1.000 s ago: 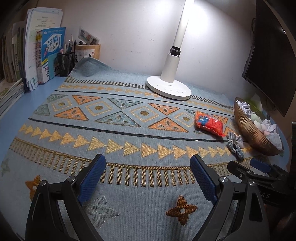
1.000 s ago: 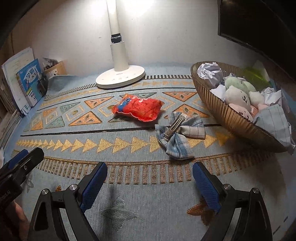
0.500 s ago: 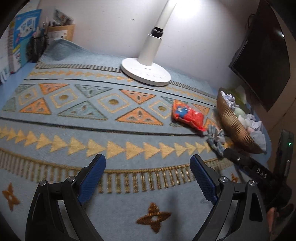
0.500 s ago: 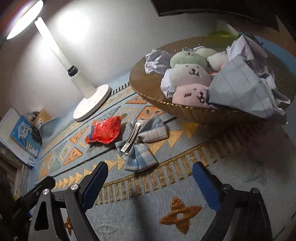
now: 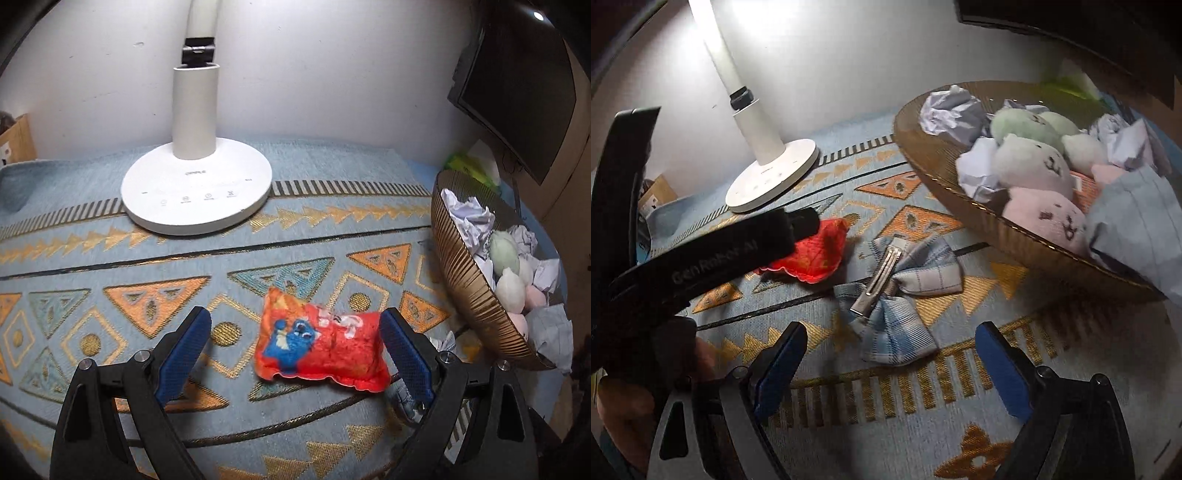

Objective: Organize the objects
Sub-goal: 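Grasp the red snack bag with the left tool while the right tool grasps the plaid bow clip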

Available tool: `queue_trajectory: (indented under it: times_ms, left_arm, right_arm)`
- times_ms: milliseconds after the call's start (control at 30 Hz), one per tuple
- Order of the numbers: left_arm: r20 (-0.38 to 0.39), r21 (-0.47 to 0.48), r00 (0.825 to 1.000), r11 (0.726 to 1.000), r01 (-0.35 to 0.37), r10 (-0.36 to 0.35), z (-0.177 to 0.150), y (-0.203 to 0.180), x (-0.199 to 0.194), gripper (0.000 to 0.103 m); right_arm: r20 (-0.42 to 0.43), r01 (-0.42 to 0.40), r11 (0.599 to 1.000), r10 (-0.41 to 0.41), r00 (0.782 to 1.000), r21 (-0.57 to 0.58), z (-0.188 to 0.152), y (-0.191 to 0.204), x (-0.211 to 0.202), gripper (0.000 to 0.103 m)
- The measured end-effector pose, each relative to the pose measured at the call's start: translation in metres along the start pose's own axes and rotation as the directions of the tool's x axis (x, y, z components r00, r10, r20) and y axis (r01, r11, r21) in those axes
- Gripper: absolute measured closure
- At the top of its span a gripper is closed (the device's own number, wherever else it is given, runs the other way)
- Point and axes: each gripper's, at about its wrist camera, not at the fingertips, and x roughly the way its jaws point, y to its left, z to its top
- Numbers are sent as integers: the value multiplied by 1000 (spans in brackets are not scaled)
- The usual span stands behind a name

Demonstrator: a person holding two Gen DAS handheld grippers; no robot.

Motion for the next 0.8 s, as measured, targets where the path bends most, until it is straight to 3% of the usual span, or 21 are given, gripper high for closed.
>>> queue_trajectory:
  times_ms: [100, 200, 267, 333, 467, 567, 667, 800]
  left_arm:
    - [-56, 46, 997, 998, 48, -45, -5, -3, 10, 11]
    - [-62, 60, 996, 996, 64, -60, -7, -6, 10, 11]
    - [-60, 73, 998, 997, 26, -22, -8, -8, 10, 22]
    - [-58, 120, 998, 992, 31, -24, -10, -12, 7, 41]
    - [-27, 163, 1000, 987, 13, -9, -21, -8, -16, 53]
    - [-10, 216, 1000, 976, 4, -2, -39, 2, -44, 53]
    - [12, 274, 1000, 962, 1, -5, -60, 13, -75, 53]
    - [9, 210, 1000, 977, -30, 29, -88, 36, -108, 53]
  right_arm:
    - [7, 53, 997, -52, 999, -55, 7, 10, 9, 32]
    - [14, 73, 992, -72, 997, -104, 9, 14, 12, 48]
    - [22, 64, 992, -62, 998, -107, 8, 11, 10, 66]
    - [26, 52, 993, -49, 998, -104, 8, 7, 8, 75]
    - [20, -87, 992, 89, 996, -96, -3, -5, -10, 79]
    - [37, -169, 967, 179, 983, -192, -19, 0, -32, 79]
    - [90, -178, 927, 219, 972, -331, -40, 13, -54, 79]
    - [53, -233, 922, 261, 964, -310, -46, 18, -49, 79]
